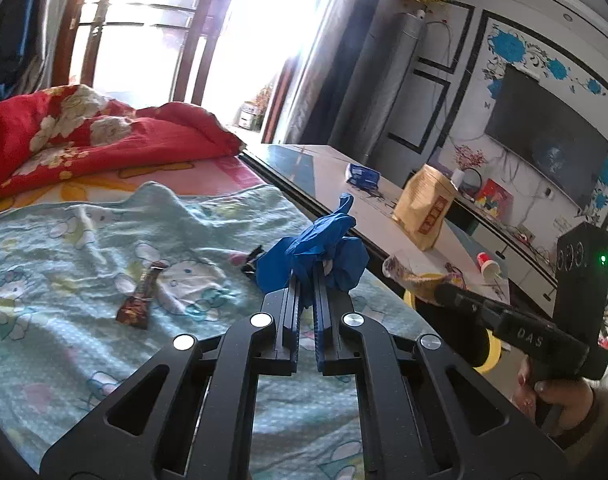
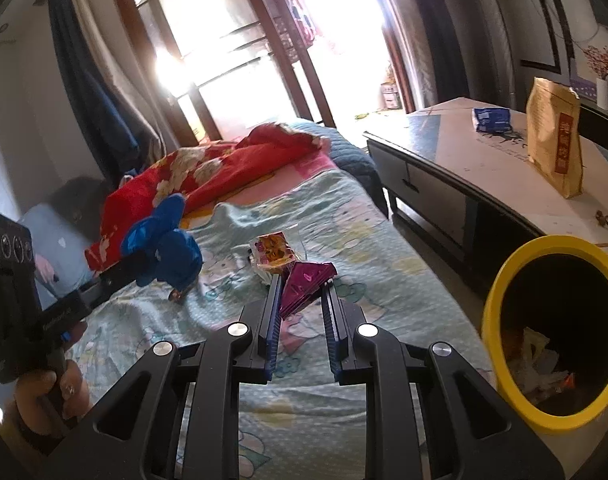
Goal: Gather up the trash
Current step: 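Carry the blue packet and pink wrapper with both tools over the yellow bin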
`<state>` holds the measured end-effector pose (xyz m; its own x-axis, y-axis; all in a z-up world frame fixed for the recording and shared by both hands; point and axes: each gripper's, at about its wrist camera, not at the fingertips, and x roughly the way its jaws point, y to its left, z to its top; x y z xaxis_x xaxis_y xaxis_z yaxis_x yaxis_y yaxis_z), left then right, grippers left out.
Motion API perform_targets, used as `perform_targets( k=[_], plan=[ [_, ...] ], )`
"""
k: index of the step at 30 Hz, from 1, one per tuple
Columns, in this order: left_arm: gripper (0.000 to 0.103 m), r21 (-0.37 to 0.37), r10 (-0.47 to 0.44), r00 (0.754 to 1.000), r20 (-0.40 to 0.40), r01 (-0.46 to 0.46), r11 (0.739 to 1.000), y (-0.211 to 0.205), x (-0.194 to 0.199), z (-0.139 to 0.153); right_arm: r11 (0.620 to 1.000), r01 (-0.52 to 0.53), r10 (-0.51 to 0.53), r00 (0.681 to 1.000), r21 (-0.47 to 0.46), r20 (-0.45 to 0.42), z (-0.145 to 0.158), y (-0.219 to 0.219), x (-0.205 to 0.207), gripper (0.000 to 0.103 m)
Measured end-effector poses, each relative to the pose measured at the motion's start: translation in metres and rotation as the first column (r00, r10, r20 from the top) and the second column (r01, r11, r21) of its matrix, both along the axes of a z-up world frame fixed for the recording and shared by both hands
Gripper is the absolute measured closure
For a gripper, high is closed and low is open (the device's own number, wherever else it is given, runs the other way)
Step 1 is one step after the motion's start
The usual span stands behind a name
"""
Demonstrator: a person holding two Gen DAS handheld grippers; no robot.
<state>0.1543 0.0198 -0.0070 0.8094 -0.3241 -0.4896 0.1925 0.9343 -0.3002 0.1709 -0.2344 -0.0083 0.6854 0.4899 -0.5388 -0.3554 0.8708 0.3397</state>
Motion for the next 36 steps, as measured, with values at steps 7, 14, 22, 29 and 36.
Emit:
perform_targets(
  k=[7,14,22,29,36],
  plan=[
    [0.101,0.019,-0.044,0.999,0.002,0.044,0.999,-0.019,0.001,0.001,0.999,0.053,-0.053,0.999,0.015,0.006,0.003,-0.024,0.000,0.084],
    [0.101,0.038,-0.095,0.995,0.009,0.094,0.995,-0.040,0.000,0.004,0.993,0.114,-0.114,0.993,0.024,0.016,0.006,-0.046,-0.002,0.084],
    [0.101,0.079,-0.165,0.986,0.025,0.163,0.983,-0.070,0.001,0.008,0.981,0.193,-0.193,0.980,0.000,0.049,0.011,-0.071,-0.008,0.084],
    [0.101,0.109,-0.225,0.974,0.026,0.221,0.969,-0.098,0.005,0.007,0.969,0.247,-0.247,0.968,0.005,0.052,0.010,-0.095,-0.008,0.084],
    [0.101,0.135,-0.278,0.960,0.027,0.272,0.953,-0.125,0.008,0.007,0.951,0.309,-0.308,0.950,0.006,0.054,0.008,-0.118,-0.010,0.084]
  ],
)
